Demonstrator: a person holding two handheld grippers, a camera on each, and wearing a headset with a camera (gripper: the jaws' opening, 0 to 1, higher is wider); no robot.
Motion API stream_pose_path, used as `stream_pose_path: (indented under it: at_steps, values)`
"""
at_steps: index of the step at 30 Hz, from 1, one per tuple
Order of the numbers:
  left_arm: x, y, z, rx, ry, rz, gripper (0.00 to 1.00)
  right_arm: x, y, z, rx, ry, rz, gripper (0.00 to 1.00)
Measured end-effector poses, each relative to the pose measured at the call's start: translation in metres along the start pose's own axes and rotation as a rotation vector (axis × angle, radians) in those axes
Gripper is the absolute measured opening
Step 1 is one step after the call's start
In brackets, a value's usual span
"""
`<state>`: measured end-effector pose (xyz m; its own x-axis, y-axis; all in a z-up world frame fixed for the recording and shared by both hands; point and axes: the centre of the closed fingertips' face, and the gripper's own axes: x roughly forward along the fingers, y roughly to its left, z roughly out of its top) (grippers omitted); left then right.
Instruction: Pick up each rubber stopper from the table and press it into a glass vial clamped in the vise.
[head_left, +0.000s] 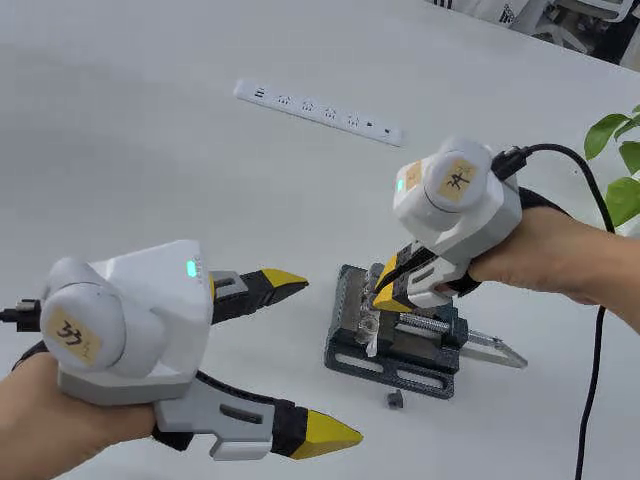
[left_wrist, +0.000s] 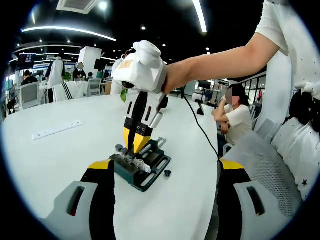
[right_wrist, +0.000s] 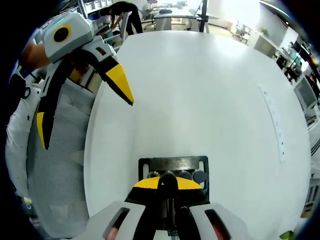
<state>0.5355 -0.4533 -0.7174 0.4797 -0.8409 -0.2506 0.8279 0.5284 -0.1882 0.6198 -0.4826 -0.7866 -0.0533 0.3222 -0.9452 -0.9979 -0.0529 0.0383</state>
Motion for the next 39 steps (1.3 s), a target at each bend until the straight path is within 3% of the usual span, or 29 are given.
stream_pose_path:
  at_steps: [23,39]
  values:
    - [0.004,-0.009,0.003,0.04,0.044,-0.022,0.8,-0.038,0.009,-0.017,0.114,-0.175,-0.117,0.19]
    - [0.01,-0.015,-0.002,0.071,0.098,-0.04,0.73,-0.06,0.019,-0.045,0.229,-0.306,-0.205,0.28]
